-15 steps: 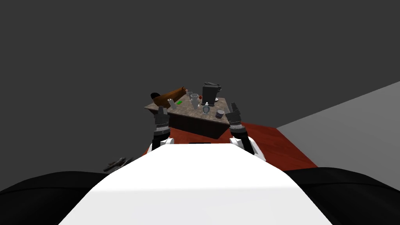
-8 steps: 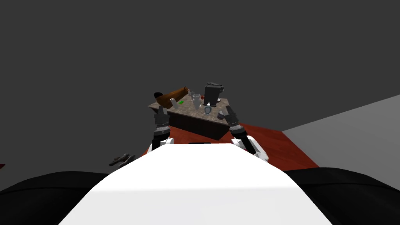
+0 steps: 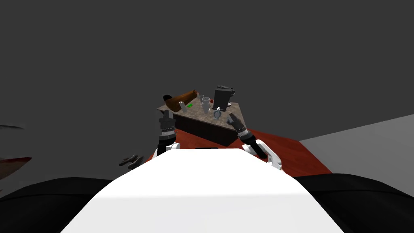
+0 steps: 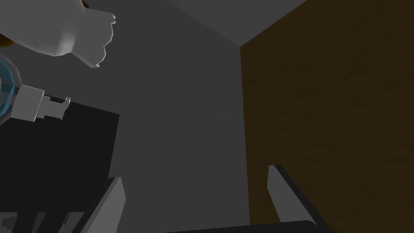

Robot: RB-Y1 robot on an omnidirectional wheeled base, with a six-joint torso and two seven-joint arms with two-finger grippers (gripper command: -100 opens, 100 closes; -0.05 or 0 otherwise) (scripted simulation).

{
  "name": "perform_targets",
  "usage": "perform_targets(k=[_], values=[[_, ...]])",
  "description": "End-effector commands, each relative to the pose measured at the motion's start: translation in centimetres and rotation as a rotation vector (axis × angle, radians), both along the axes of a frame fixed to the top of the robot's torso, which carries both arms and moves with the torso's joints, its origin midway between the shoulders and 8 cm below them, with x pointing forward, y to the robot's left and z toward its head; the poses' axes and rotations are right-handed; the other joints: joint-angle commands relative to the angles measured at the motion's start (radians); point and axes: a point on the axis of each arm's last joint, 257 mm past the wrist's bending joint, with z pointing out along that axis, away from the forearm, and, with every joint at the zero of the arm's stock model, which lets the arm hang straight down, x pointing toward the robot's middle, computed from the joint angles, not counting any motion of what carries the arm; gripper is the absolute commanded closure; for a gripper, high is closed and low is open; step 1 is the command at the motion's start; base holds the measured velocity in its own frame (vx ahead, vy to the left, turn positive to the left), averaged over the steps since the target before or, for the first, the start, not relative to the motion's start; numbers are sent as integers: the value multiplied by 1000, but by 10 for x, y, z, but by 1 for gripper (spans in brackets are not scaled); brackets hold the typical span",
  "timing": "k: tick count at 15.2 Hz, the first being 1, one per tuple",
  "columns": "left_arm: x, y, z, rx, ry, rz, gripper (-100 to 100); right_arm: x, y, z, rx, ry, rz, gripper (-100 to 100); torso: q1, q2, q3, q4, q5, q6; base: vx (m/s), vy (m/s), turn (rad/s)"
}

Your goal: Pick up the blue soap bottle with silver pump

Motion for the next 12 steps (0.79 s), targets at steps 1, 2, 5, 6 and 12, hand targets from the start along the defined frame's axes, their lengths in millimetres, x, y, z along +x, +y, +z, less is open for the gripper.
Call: perform_targets(k=[1,2,5,6,12], values=[[0,0,0,0,0,0,0,1,2,-15,-49,27,26,-100,0,0,0,0,0,0,14,3,123],[0,0,0,0,0,0,0,0,2,-17,-68,31,35,-100,0,0,0,0,0,0,17,2,123],[0,0,0,0,0,0,0,-1,3,-32,-125,57,64,-100,0,0,0,0,0,0,16,-2,107],[0,0,0,0,0,0,0,-1,3,-33,-136,59,69,-100,0,0,0,0,0,0,12,-4,64],[0,0,0,0,0,0,0,-5,-1,-64,-263,116,127,-100,0,0,0,0,0,0,14,-2,111]])
